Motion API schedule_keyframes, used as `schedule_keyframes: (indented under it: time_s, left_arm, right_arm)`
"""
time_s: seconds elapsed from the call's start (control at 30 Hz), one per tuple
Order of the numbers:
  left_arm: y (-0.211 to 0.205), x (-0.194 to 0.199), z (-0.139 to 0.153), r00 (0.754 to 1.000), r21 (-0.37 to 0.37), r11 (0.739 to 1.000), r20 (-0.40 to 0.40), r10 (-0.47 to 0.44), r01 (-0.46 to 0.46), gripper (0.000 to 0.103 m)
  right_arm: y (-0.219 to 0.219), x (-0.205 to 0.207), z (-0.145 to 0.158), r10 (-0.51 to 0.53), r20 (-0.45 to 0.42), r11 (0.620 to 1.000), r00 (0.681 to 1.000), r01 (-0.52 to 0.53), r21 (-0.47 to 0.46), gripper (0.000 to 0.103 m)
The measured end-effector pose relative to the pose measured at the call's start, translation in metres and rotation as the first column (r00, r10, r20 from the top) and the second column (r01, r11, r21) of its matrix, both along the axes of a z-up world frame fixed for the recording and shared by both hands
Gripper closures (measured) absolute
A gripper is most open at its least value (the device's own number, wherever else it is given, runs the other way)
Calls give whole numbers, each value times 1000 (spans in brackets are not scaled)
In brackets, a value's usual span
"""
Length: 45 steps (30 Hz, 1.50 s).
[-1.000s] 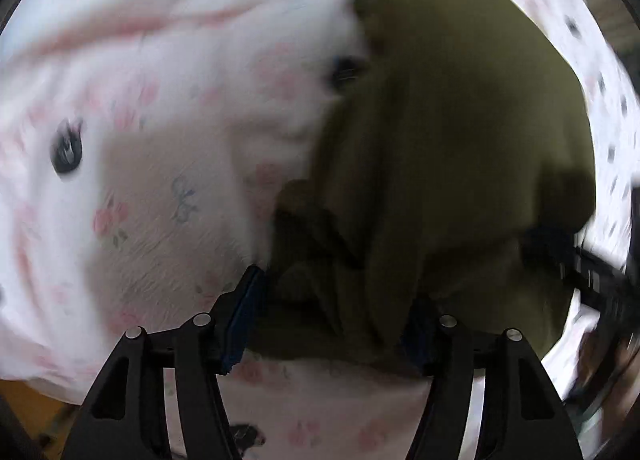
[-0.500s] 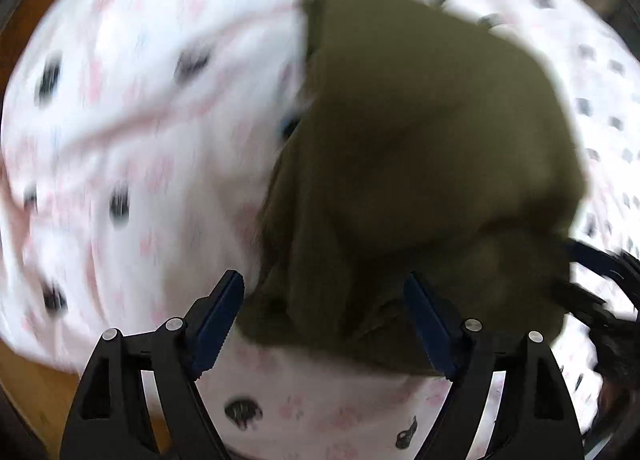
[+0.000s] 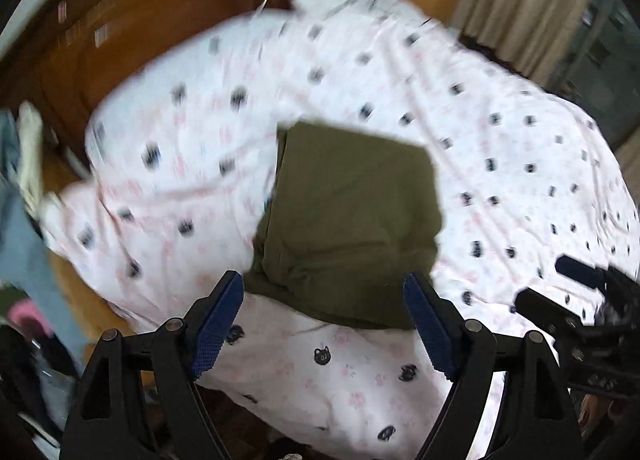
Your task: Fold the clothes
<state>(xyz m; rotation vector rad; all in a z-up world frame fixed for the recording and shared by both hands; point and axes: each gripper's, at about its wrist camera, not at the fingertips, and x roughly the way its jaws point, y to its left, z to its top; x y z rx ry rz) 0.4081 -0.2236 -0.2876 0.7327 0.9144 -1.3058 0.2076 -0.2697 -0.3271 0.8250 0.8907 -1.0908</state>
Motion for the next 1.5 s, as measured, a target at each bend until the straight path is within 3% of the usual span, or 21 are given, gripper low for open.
schedule_keyframes:
  time_s: [0.2,0.33,0.5,0.97,1.5]
  left_arm:
    - [40,-21,106,998,-80,997,62,-17,22,16]
    - [59,-26,134,998,-100,995,62,-5,11,16]
    - [81,-30,165,997,-125,992,74,17,-7,16]
    - [111,-26,205,992,-181,981,92,82,-65,15]
    - [121,-31,214,993,-176,982,79,84,-69,15]
  right_arm:
    - [46,2,95,-21,-49,999,999,18,-50,16]
    - [77,6,144,-47,-68,996,997,42,-76,16]
    - [103,13,181,-49,-87,994,995,40,-105,15]
    - [144,17,243,-53,-99,986,994,36,-162,15]
    - [160,3,268,-97,-124,980,988,73,-185,15]
